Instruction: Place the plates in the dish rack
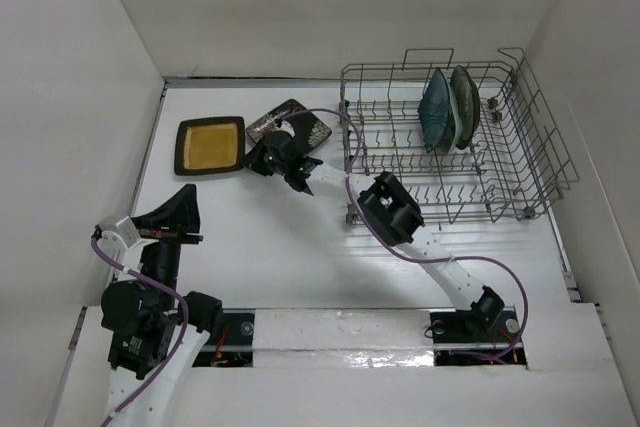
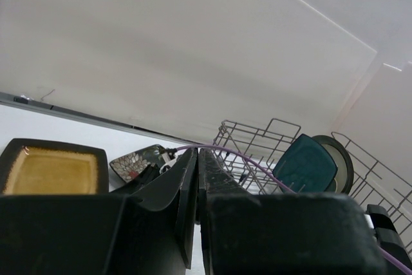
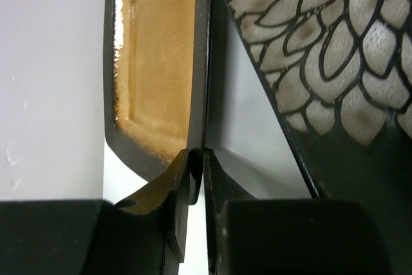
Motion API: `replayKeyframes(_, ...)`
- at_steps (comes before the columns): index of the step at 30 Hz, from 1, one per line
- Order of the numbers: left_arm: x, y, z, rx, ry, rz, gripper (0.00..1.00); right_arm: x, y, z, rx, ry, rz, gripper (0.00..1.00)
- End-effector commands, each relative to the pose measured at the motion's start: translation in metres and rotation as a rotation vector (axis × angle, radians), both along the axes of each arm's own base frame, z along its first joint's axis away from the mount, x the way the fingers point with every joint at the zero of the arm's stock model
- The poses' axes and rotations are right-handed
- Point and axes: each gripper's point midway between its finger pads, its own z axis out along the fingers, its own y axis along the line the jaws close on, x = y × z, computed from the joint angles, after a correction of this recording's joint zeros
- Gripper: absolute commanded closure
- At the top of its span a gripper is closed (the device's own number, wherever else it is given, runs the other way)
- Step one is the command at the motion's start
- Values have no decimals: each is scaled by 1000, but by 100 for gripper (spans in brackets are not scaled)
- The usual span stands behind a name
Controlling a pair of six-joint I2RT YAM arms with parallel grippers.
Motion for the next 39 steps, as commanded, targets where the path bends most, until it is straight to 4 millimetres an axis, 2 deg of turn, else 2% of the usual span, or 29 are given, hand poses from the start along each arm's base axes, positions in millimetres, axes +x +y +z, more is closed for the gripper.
replayKeyframes(1,-31,11,29,-54,-150,0,97,-32,18,50,62,-62,99,87)
replayKeyframes(2,-31,11,29,-54,-150,0,97,-36,14,41,49,-55,104,87)
replayKeyframes(3,-31,11,29,-54,-150,0,97,-44,15,41,43,-57,114,87)
replayKeyframes(4,-31,11,29,-55,-148,1,97,-52,16,57,57,-76,125,87)
replayKeyframes(5,-31,11,29,-53,-149,1,97,-54,14,64,74,-95,126,87)
replayKeyframes(6,-31,11,29,-54,-149,0,97,-69,8,42,39,-66,139,87)
replayKeyframes(7,-31,11,29,-55,-148,-1,97,-78,7,42,34,-67,150,87)
replayKeyframes(8,-31,11,29,-54,-149,0,97,-88,8,62,64,-93,160,87)
replayKeyframes(9,-31,11,29,-54,-150,-1,97,-101,-1,40,26,-65,165,87)
replayKeyframes(10,-32,10,29,-54,-150,-3,97,-112,-1,41,26,-65,177,87)
replayKeyframes(11,-31,10,29,-53,-150,-3,97,-120,-2,52,43,-76,186,86)
replayKeyframes(12,-32,10,29,-55,-150,-5,96,-122,-7,48,35,-74,182,85)
replayKeyframes(13,-32,10,29,-55,-150,-5,96,-137,-11,33,10,-51,197,82)
replayKeyframes(14,-32,10,29,-55,-150,-5,96,-144,-10,32,11,-50,208,79)
replayKeyframes(15,-31,9,29,-53,-149,-8,96,-147,-12,32,15,-47,216,74)
replayKeyframes(16,-31,9,29,-53,-149,-8,96,-151,-16,23,8,-35,221,62)
replayKeyframes(19,-31,9,29,-54,-146,-9,96,-154,-16,18,13,-25,232,48)
replayKeyframes(21,-30,9,28,-52,-145,-10,96,-157,-10,20,30,-22,266,45)
replayKeyframes(22,-30,9,28,-53,-144,-9,96,-158,-7,14,31,-10,274,44)
replayKeyframes(28,-29,9,28,-50,-142,-6,95,-160,5,8,60,8,311,45)
replayKeyframes(33,-30,9,28,-49,-144,-5,95,-163,13,-12,72,49,335,50)
replayKeyframes(36,-30,9,28,-49,-144,-5,95,-162,17,-18,87,67,331,65)
replayKeyframes(37,-30,10,28,-50,-143,-4,95,-161,18,-19,91,73,329,75)
replayKeyframes(39,-30,10,28,-50,-143,-4,95,-160,20,-13,106,66,325,86)
